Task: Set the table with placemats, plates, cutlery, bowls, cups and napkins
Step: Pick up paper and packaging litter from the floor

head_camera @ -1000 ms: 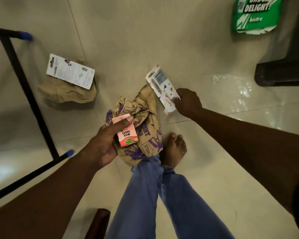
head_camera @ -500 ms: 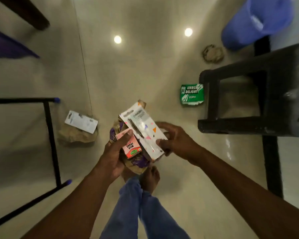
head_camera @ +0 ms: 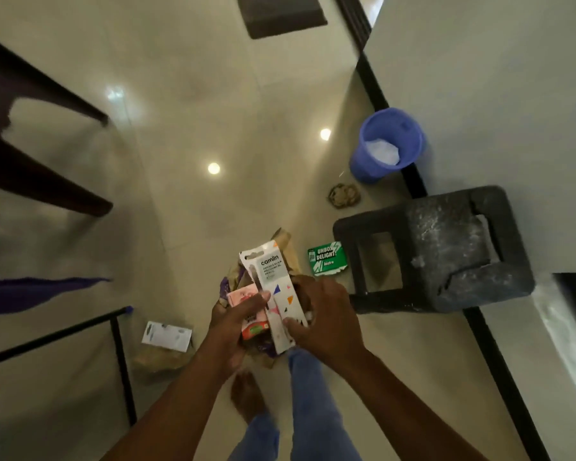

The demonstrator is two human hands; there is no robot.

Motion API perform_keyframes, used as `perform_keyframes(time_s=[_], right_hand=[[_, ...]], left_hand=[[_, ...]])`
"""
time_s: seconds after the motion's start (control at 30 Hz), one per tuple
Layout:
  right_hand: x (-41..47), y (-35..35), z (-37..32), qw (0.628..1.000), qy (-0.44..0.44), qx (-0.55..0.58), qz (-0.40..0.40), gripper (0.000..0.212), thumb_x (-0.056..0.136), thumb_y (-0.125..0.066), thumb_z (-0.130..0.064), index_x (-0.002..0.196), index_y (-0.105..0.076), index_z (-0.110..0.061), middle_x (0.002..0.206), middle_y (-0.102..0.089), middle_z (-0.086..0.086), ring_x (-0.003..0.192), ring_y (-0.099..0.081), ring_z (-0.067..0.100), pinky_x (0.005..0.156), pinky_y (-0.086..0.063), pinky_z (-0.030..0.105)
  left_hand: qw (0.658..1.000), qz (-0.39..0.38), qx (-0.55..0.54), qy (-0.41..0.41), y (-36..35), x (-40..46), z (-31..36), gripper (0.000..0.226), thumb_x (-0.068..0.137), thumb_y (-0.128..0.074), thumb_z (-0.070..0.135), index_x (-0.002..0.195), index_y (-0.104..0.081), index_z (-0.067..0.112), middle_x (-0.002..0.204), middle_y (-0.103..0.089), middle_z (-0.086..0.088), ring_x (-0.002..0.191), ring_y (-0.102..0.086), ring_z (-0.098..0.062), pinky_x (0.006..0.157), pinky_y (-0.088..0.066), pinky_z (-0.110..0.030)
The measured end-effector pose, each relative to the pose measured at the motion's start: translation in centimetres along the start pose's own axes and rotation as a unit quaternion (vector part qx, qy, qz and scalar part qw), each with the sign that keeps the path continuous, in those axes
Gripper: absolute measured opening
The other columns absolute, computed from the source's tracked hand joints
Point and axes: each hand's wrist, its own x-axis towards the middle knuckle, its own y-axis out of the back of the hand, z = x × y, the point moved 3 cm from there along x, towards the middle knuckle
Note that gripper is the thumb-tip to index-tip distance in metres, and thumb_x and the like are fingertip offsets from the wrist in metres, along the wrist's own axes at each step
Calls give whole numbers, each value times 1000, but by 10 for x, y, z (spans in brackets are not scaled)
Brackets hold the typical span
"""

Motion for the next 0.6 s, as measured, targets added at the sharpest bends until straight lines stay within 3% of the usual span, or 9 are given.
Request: perform_keyframes(time_s=[0.07, 0.13, 0.2, 0.3, 0.43, 0.6], right_hand=[[6, 22, 2, 993, -5, 121, 13, 82, 77, -73, -56, 147, -40, -29, 138, -51, -2, 128, -50, 15, 105, -49, 38], [28, 60, 13, 949, -66, 309, -21, 94, 80, -83, -34, 155, -26, -34, 153, -41, -3, 137, -48, 13, 108, -49, 40], [45, 77, 8, 890, -110, 437, -74, 90, 85, -83, -17, 152, -28, -41, 150, -49, 1, 128, -59, 14, 98, -57, 37], [73, 117, 27, 800, -151, 577, -61, 76, 86, -79, -13, 147, -39, -36, 134, -67, 8, 113, -71, 28, 87, -61, 41], [119, 152, 58, 735, -159, 659, -26, 69, 84, -78, -15, 144, -46, -28, 123, -73, 15, 108, -72, 39, 84, -60, 47], [169, 169, 82, 708, -157, 689, 20, 62, 85, -78, -14, 140, -53, -27, 126, -71, 17, 109, -71, 41, 79, -61, 45]], left_hand=[[1000, -15, 21, 1, -18, 1, 16, 58, 76, -83, 16, 132, -66, 13, 119, -74, -22, 107, -73, -43, 88, -59, -62], [999, -39, 26, 8, -48, 4, 41, 50, 81, -79, 14, 130, -69, 12, 121, -72, -24, 108, -72, -45, 88, -60, -60], [997, -73, 38, 1, -62, 2, 63, 42, 84, -77, 13, 126, -72, 12, 125, -70, -26, 110, -70, -47, 88, -60, -59], [991, -120, 52, 16, -111, 14, 86, 36, 86, -75, 13, 123, -74, 14, 127, -69, -27, 112, -70, -46, 86, -61, -54], [987, -148, 59, -5, -182, 43, 114, 33, 90, -69, 12, 122, -75, 12, 126, -69, -27, 111, -71, -42, 81, -63, -47], [981, -163, 93, -55, -241, 72, 156, 45, 95, -70, 18, 136, -60, 3, 121, -70, -29, 97, -76, -36, 74, -64, -42]])
